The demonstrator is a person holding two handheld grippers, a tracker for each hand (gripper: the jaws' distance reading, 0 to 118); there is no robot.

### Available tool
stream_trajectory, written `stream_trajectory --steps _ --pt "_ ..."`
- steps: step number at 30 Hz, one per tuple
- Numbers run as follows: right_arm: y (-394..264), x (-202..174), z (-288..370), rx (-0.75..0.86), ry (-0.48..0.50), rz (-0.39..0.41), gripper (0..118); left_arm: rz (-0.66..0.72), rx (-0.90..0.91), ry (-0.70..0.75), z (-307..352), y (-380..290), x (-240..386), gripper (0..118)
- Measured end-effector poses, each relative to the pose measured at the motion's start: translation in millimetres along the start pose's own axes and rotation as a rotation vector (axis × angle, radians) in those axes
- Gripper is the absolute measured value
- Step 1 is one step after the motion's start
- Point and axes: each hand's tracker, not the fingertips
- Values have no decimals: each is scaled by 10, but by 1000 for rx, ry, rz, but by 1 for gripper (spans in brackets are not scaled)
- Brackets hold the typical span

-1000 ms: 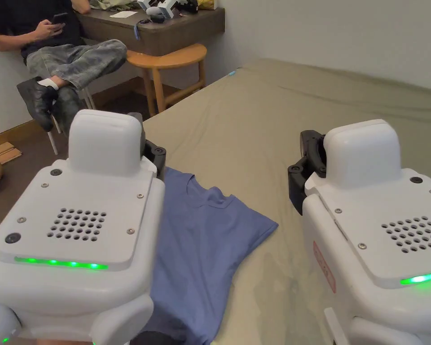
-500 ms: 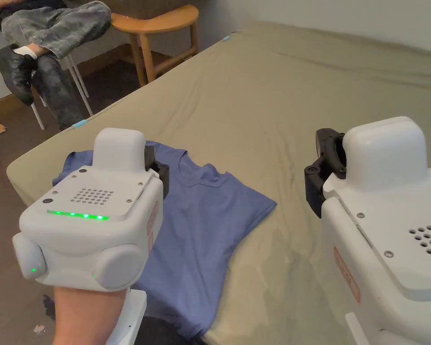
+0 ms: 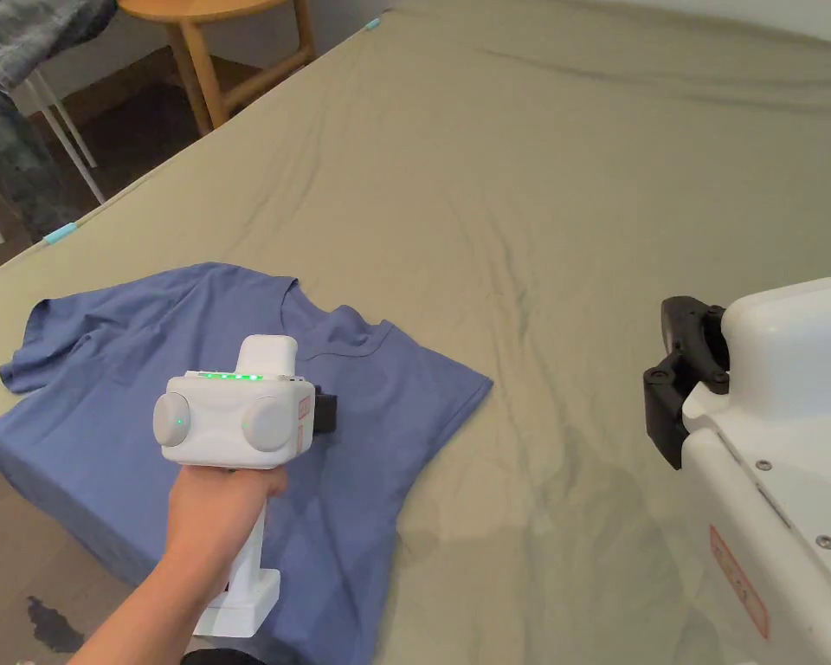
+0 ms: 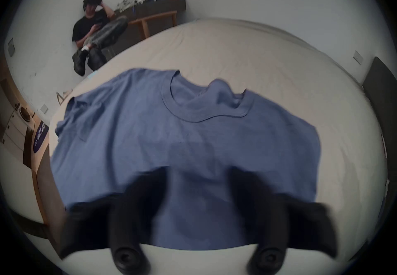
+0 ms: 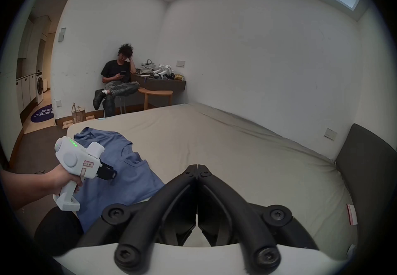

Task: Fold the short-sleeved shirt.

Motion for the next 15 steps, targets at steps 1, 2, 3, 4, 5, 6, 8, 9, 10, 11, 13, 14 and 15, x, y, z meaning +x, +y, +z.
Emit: stream_trajectory --steps 1,2,3,4,5,6,8,9,10,11,13,14,15 --pt "-26 22 -13 -8 -7 -2 1 0 -15 -7 -96 17 -14 100" --pt "-45 38 -26 -15 -12 -3 1 6 -18 -3 -177 27 -34 118" --pt "-59 52 -38 -20 -16 -4 1 10 -25 3 -234 31 -47 115" --pt "-72 66 -50 -25 -19 -4 1 14 -4 9 -252 37 -81 115" --pt "-90 77 -59 -28 -21 -4 1 7 -10 11 -311 68 -94 117" --pt "-102 83 -69 -30 -22 -5 1 1 -57 29 -350 56 -115 118" --pt "-120 93 -97 -38 -24 -9 1 11 -50 7 -412 21 -53 118" --pt "-128 96 -107 -41 -23 -10 1 21 -54 -4 -419 27 -44 118" --pt "-137 94 -115 -43 -21 -11 1 31 -61 -1 -415 36 -27 118" --pt "-144 90 -121 -44 -20 -11 1 30 -49 12 -404 41 -1 118" --pt "-155 77 -129 -45 -15 -9 1 9 -48 36 -395 65 34 100" --pt "-160 74 -130 -45 -12 -9 1 -5 -35 13 -340 70 68 82" --pt "-165 71 -127 -44 -11 -7 1 -17 -12 -17 -267 84 113 61"
